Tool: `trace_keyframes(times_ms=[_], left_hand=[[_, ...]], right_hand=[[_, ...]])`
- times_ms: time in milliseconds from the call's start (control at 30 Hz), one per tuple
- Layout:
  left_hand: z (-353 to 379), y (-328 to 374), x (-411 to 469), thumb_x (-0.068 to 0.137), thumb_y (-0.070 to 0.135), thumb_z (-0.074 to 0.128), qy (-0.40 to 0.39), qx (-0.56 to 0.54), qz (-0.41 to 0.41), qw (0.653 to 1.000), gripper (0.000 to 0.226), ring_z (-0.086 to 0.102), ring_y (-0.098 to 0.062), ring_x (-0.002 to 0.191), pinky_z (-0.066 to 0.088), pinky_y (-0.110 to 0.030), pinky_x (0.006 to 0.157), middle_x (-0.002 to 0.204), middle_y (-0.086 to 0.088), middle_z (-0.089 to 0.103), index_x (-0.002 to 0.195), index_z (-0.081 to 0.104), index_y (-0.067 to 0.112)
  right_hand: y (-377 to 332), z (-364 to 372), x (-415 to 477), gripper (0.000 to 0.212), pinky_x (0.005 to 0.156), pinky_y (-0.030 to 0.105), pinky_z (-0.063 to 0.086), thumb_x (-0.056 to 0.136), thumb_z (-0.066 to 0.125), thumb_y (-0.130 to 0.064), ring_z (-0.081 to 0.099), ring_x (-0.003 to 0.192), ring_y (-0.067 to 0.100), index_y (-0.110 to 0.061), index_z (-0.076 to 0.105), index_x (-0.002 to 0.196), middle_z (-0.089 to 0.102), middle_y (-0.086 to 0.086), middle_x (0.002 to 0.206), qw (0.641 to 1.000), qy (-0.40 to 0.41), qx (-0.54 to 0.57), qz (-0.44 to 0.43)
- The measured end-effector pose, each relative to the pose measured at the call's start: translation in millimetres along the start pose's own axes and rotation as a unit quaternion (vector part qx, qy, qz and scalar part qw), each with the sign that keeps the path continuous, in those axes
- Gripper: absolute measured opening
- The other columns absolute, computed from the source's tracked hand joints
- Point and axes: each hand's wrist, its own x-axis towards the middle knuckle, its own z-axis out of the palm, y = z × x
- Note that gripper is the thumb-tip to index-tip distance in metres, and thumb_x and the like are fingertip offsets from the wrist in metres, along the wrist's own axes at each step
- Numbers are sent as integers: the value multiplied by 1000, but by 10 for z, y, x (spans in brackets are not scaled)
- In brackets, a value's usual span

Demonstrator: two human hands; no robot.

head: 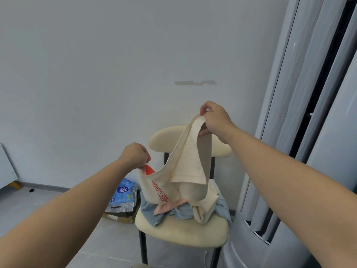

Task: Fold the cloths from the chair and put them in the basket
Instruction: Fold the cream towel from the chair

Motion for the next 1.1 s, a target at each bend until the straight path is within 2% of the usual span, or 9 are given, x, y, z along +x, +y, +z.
trace_keyframes(times_ms=[167, 233, 333, 433, 567, 767, 867, 967, 1100], left_hand=[[-22, -90, -9, 82, 9, 73, -30, 167, 76, 983, 13, 65, -13, 90, 59, -31, 82, 96, 4, 69, 90, 72, 19], [-12, -119, -34, 82, 9, 75, -53, 198, 88, 975, 19, 63, -13, 94, 55, -26, 80, 100, 5, 67, 95, 72, 22], [6, -156, -65, 83, -2, 64, -41, 234, 86, 967, 30, 63, -17, 99, 57, -29, 84, 104, 2, 67, 101, 73, 19], [-12, -197, -46, 83, -2, 65, -26, 240, 61, 969, 25, 66, -17, 93, 60, -31, 82, 97, 1, 69, 97, 74, 16], [-74, -193, -46, 94, 16, 61, -12, 231, 47, 972, 13, 71, -16, 75, 63, -38, 78, 74, 1, 74, 88, 73, 15], [-69, -74, -64, 101, 45, 46, 23, 197, 73, 977, 37, 68, -18, 88, 59, -39, 79, 94, 2, 72, 98, 73, 20], [-9, -17, -46, 103, 49, 46, 42, 162, 88, 982, 38, 66, -20, 88, 57, -38, 78, 96, 1, 71, 101, 72, 20], [58, 49, -72, 102, 51, 50, 58, 63, 91, 992, 32, 66, -21, 82, 54, -37, 70, 93, -1, 67, 111, 54, 21], [141, 138, -132, 105, 23, 45, 14, -7, 107, 994, 10, 68, -30, 63, 52, -36, 49, 85, -14, 68, 101, 42, 15]], right_hand=[[89, -4, 69, 46, 70, 44, 65, 84, 29, 5, 72, 84, 39, -9, 72, 80, 66, 14, 108, 1000, 4, -24, -3], [131, -2, 75, 50, 82, 44, 63, 86, 33, 1, 72, 94, 32, -17, 78, 92, 70, 4, 110, 999, 10, -47, 0], [182, -21, 44, 65, 101, 34, 53, 83, 37, 4, 59, 125, 25, -30, 69, 129, 58, 0, 142, 989, 10, -145, -37], [215, -48, 12, 74, 90, 23, 46, 84, 36, 7, 56, 127, 28, -32, 58, 143, 50, 7, 152, 974, 22, -215, -72], [289, -72, -5, 55, 90, 16, 40, 89, 46, -1, 59, 124, 22, -27, 66, 133, 66, 2, 134, 967, 81, -217, -104], [400, -107, 14, 14, 81, 33, 54, 92, 63, -28, 65, 96, 21, -25, 71, 102, 70, -2, 101, 958, 124, -227, -127], [440, -96, 29, 17, 77, 36, 51, 92, 68, -39, 60, 92, 23, -23, 67, 97, 66, 1, 98, 945, 129, -256, -157], [465, -82, 36, 24, 70, 37, 47, 93, 68, -41, 56, 85, 26, -21, 57, 86, 58, 1, 88, 939, 139, -261, -176], [489, -91, 40, 29, 68, 39, 47, 94, 68, -41, 55, 81, 27, -22, 52, 80, 51, -1, 81, 937, 142, -262, -183]])
